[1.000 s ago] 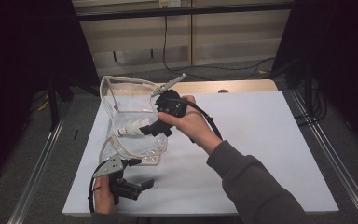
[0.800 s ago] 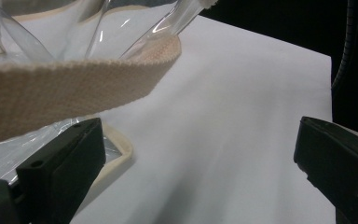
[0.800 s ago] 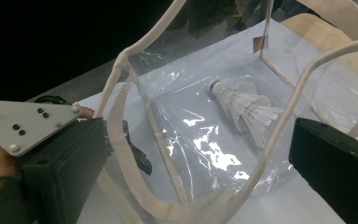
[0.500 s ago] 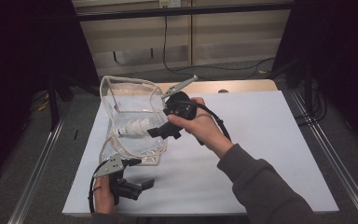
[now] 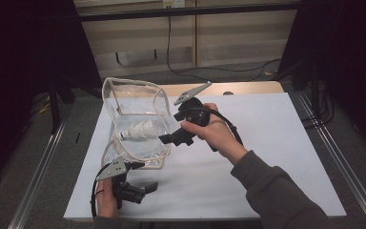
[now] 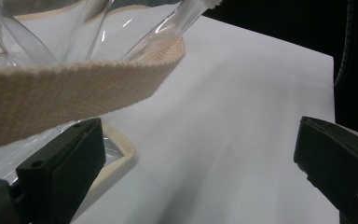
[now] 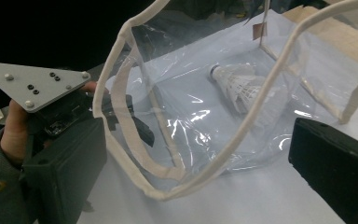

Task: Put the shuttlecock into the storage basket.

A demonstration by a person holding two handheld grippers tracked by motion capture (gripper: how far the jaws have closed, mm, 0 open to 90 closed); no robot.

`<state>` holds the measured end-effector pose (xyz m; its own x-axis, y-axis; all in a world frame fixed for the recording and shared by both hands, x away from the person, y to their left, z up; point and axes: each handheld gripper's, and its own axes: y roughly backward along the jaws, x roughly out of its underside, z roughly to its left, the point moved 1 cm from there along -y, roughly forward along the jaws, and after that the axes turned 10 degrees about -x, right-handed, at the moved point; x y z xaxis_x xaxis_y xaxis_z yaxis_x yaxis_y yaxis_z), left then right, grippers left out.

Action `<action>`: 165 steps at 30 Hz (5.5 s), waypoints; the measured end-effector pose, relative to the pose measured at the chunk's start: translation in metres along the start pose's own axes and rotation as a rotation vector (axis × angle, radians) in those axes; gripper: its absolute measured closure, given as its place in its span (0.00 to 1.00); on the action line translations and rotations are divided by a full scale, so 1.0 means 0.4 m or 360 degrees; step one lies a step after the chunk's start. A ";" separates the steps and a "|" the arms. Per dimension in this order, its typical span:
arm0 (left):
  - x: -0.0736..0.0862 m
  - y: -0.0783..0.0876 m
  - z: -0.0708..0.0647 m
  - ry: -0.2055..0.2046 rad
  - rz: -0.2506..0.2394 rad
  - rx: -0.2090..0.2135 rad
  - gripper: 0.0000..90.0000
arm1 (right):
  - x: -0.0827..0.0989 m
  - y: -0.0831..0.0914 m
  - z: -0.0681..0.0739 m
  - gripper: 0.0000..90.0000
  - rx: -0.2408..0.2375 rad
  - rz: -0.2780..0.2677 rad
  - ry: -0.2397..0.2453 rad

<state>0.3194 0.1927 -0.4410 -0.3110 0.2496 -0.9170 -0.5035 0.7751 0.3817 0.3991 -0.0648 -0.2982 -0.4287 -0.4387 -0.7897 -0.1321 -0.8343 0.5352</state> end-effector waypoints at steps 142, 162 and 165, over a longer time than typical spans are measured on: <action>0.002 0.006 -0.007 -0.0007 0.0010 0.0002 0.02 | 0.584 0.280 -0.131 0.04 0.0185 -0.0234 -0.0221; 0.000 0.007 -0.010 -0.0010 0.0005 0.0002 0.02 | 0.624 0.290 -0.126 0.04 0.0211 -0.0251 -0.0236; 0.000 0.006 -0.010 -0.0006 0.0007 0.0000 0.02 | 0.626 0.289 -0.126 0.04 0.0208 -0.0259 -0.0234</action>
